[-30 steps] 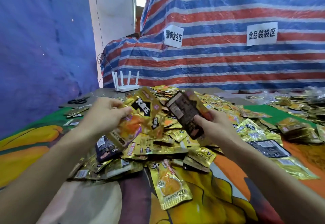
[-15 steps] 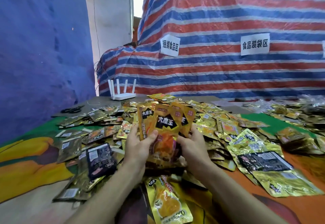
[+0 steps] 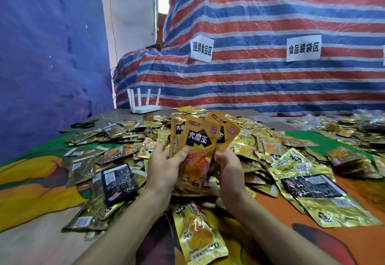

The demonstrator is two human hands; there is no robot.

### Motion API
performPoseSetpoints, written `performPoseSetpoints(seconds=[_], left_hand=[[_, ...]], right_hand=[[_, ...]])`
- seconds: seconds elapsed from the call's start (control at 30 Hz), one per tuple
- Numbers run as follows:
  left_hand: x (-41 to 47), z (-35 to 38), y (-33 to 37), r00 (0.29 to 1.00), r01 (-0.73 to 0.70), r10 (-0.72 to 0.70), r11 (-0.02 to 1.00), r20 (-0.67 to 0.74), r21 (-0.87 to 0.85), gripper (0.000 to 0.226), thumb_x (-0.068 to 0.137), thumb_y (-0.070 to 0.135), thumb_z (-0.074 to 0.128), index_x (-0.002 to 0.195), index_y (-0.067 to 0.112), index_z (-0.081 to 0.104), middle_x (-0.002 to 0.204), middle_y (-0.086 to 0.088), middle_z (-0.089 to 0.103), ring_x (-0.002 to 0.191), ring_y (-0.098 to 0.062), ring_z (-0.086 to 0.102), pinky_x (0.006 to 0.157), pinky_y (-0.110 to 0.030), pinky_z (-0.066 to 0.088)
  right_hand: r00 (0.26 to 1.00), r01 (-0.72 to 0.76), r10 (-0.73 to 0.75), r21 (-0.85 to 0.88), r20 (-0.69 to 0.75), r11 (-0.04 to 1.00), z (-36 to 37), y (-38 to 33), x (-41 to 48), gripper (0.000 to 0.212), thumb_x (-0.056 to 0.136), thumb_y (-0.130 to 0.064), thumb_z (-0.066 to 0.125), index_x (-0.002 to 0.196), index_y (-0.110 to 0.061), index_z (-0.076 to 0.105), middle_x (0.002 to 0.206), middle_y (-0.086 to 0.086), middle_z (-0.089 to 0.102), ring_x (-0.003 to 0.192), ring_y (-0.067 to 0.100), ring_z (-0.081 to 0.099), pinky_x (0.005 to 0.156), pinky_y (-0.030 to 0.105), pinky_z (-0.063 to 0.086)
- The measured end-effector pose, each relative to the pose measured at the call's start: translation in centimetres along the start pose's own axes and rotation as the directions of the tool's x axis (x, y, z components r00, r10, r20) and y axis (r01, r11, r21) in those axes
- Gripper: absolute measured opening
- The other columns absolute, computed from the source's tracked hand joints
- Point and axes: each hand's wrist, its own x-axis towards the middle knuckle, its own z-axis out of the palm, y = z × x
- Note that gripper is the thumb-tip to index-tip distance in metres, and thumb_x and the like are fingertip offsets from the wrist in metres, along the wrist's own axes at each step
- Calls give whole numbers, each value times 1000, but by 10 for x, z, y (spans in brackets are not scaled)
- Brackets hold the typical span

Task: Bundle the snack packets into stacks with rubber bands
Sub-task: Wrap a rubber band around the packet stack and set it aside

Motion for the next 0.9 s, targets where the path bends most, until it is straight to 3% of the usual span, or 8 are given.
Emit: performPoseSetpoints(seconds=[0.1,0.23,0.4,0.53,0.63,0.73,0.8,0.9], left_hand=[[-6,0,5,988,-155,154,982,19,105,24,95,7,64,110,25,62,100,8,75,88,-8,73,68,-25,60],[-20,9,5,940,-315,267,920,213,235,34,99,6,57,123,30,57,108,7,70,102,-8,68,85,-27,58],[-17,7,11,965,-237,234,972,113,7,17,95,15,63,103,27,72,103,1,75,96,-17,72,75,-31,60],[-10,-3,13,999,29,-21,979,41,-202,13,81,17,71,91,25,74,91,-5,77,79,-22,73,59,-37,58],[-1,-13,12,985,169,-172,925,22,-342,21,88,10,67,103,21,59,91,-8,76,76,-24,70,67,-41,55],[3,-19,11,986,131,-158,933,-55,-336,26,95,12,62,115,27,55,107,-5,76,92,-26,73,95,-57,48],[1,-18,12,986,82,-121,950,-115,-300,29,97,16,60,123,28,54,108,-4,75,105,-30,69,106,-64,38],[-1,-15,15,987,-22,-20,966,-162,-256,25,100,13,56,119,30,55,100,-1,75,105,-25,67,108,-59,42]], right_hand=[[997,76,-73,-70,37,995,5,1,-3,40,93,-45,40,103,-25,73,100,-2,76,98,6,70,80,26,57],[981,193,-193,-223,25,956,5,6,-3,30,98,-23,64,126,-24,53,108,-7,73,101,10,71,85,33,58],[973,230,-219,-182,77,956,0,6,-6,32,101,-10,58,129,-25,51,110,-10,71,106,9,69,82,27,59],[980,196,-188,-135,69,971,0,2,-5,21,100,-12,59,120,-20,58,106,-4,74,98,16,73,71,30,62],[996,59,-58,7,-61,998,-3,-2,-3,13,99,-16,60,112,-20,62,103,5,76,92,23,75,63,33,62],[989,-25,34,61,-147,998,-9,-2,1,12,100,-19,59,111,-23,60,103,9,77,91,31,75,62,43,63],[974,-8,24,72,-226,997,-13,-2,3,12,101,-19,59,111,-25,60,103,6,77,91,28,75,72,50,63],[938,89,-73,33,-340,995,-16,-5,5,18,101,-17,58,113,-31,59,94,-10,77,85,11,75,73,43,64]])
